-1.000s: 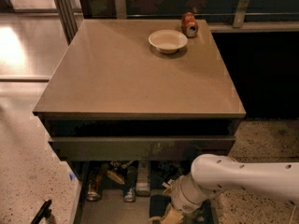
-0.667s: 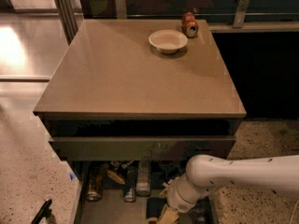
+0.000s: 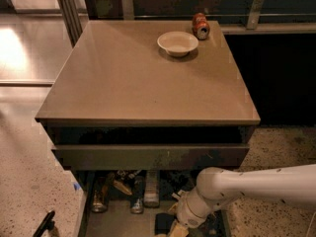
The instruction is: Place sponge into middle drawer
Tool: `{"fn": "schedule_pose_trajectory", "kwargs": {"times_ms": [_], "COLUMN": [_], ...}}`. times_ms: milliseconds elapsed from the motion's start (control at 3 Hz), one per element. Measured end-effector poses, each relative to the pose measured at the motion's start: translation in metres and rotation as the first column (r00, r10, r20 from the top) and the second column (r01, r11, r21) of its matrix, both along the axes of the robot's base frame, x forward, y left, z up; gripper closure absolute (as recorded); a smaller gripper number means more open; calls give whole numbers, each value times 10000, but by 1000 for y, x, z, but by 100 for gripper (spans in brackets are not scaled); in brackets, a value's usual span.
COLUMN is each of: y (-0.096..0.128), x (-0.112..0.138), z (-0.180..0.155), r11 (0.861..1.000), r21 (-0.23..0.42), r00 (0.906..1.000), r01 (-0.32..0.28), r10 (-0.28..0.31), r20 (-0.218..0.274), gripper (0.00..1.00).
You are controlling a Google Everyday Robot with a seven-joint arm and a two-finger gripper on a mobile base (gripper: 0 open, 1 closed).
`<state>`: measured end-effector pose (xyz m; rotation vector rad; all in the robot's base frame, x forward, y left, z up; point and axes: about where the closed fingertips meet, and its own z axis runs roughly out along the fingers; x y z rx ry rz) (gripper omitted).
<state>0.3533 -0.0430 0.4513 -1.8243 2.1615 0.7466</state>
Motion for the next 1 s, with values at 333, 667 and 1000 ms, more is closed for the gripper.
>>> {"fn": "schedule_pose_trajectory", "kwargs": {"times_ms": [333, 667, 1000], "y": [0, 0, -3], "x": [-3, -9, -27], "z": [-24, -48, -77], "r11": [10000, 9999, 9995], "r21": [48, 130, 271], "r00": [9990, 9957, 9945], "r01": [-48, -93, -171], "r10": [50, 104, 198], "r20": [-446, -918, -1029], "gripper": [100, 100, 100]}}
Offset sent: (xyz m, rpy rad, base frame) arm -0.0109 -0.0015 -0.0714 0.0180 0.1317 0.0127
